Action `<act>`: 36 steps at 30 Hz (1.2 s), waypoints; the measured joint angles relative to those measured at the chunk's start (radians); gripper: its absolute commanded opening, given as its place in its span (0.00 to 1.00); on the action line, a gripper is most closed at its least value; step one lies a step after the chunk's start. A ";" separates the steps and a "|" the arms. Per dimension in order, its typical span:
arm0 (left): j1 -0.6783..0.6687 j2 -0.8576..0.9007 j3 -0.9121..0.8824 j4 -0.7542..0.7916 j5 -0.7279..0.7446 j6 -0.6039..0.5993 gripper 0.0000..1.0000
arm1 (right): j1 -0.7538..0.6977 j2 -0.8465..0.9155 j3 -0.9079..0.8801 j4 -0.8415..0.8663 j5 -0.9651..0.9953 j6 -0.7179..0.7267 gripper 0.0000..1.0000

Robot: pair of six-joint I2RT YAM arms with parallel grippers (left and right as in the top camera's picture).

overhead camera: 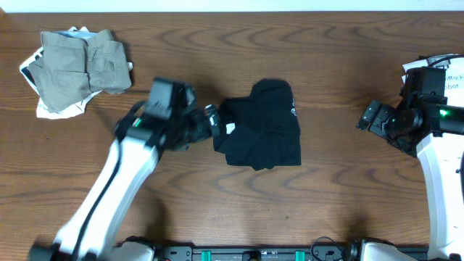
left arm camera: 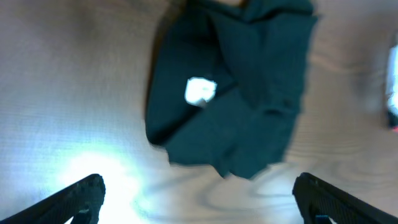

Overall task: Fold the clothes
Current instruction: 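Reach the left gripper to the black bundle's left edge and grasp it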

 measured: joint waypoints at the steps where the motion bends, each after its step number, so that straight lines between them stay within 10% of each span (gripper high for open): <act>1: 0.001 0.063 0.016 0.014 0.002 0.033 0.98 | 0.000 0.000 0.000 0.000 0.000 0.000 0.99; 20: 0.198 0.503 0.047 0.171 0.309 0.462 0.98 | 0.000 0.000 0.000 0.000 0.000 0.000 0.99; 36: 0.162 0.615 0.091 0.165 0.586 0.503 0.98 | 0.000 0.000 0.000 0.000 0.000 0.000 0.99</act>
